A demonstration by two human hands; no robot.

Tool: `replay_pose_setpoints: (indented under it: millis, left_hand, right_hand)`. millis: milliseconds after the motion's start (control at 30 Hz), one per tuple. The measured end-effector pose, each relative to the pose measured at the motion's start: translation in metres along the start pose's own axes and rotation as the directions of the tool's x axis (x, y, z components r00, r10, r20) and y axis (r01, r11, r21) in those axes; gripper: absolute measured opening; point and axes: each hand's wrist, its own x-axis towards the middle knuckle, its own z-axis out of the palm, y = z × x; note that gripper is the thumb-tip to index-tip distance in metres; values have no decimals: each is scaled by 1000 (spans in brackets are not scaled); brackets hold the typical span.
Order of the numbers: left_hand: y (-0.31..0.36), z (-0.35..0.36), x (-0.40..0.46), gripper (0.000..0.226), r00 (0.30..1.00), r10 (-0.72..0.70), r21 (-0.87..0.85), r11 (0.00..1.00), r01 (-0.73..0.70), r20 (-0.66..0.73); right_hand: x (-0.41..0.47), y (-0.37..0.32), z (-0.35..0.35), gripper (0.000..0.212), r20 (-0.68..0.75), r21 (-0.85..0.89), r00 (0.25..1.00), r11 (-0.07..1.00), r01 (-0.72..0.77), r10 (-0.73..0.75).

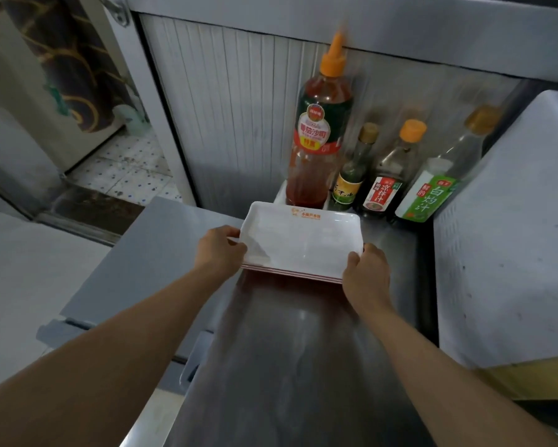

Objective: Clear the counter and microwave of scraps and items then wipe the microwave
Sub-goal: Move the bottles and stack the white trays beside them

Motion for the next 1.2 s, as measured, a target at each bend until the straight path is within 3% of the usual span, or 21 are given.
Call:
replay_pose_setpoints:
  millis: [667, 900, 1067, 1200]
  left_hand:
    - [5, 18, 32, 31, 998, 65, 16, 998, -65, 15]
    - [10, 6, 20, 39, 990, 94, 196, 974, -113, 103]
    - [12, -21, -3, 34, 971, 140, 375, 904, -205, 195]
    - [18, -46, -37, 47, 927, 195, 510, 790, -341, 319]
  right_hand:
    - [5, 6, 8, 29, 30, 15, 998, 999, -50, 49]
    - [-6, 3, -6, 45, 88, 0, 996, 1000, -29, 28]
    - [-28, -9, -29, 51, 168, -158, 985, 985, 70, -43]
    - [-61, -20, -52, 56, 275, -343, 954, 915, 211, -117]
